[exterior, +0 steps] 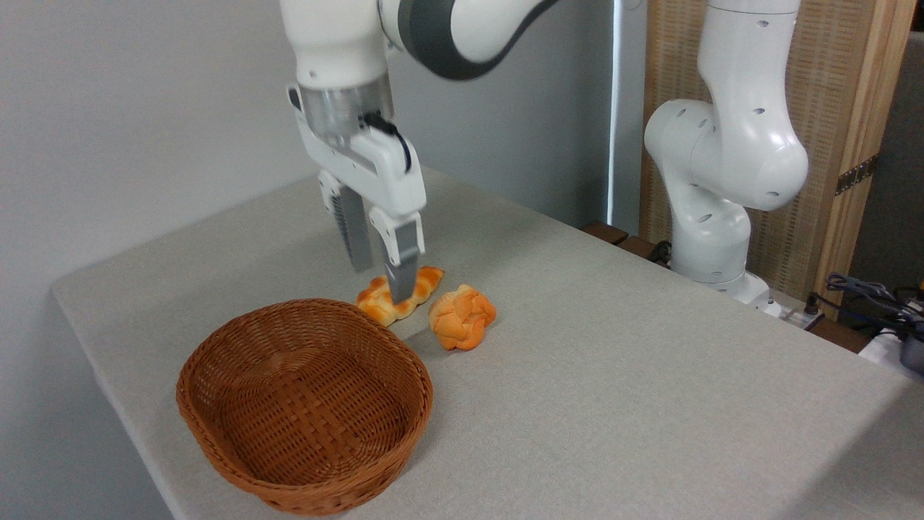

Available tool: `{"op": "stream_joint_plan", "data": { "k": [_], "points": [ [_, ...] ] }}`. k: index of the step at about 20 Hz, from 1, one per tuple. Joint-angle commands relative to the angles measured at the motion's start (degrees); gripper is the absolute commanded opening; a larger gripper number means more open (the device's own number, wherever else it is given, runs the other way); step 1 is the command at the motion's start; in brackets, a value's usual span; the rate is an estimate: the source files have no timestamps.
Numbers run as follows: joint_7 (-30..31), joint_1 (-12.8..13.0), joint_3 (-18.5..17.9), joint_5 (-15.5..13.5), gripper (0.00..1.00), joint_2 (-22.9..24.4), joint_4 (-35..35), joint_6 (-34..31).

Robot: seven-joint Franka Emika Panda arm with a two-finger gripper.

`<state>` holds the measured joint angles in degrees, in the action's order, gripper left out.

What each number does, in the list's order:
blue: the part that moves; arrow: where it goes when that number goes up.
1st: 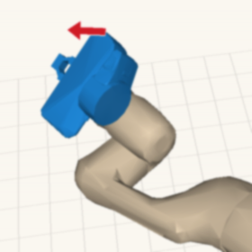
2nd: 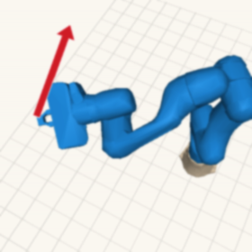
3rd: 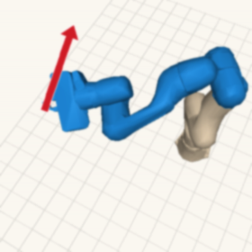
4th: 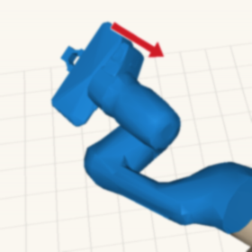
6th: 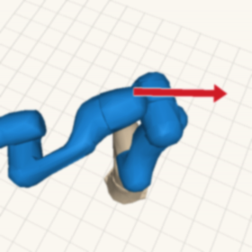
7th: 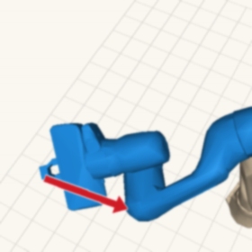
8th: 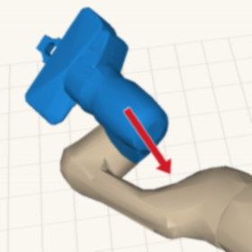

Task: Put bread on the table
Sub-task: 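Raise the open gripper away from the bread roll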

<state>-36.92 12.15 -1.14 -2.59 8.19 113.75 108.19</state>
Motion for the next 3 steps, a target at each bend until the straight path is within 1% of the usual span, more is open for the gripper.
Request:
{"op": "stream_joint_plan", "data": {
  "k": [1,3],
  "points": [
    [1.06,-0.29,-1.58,0.04,1.00,-0.63,-4.40,0.61],
    [0.80,-0.29,-3.16,-0.22,1.00,-0.90,-4.85,0.70]
  ]
}}
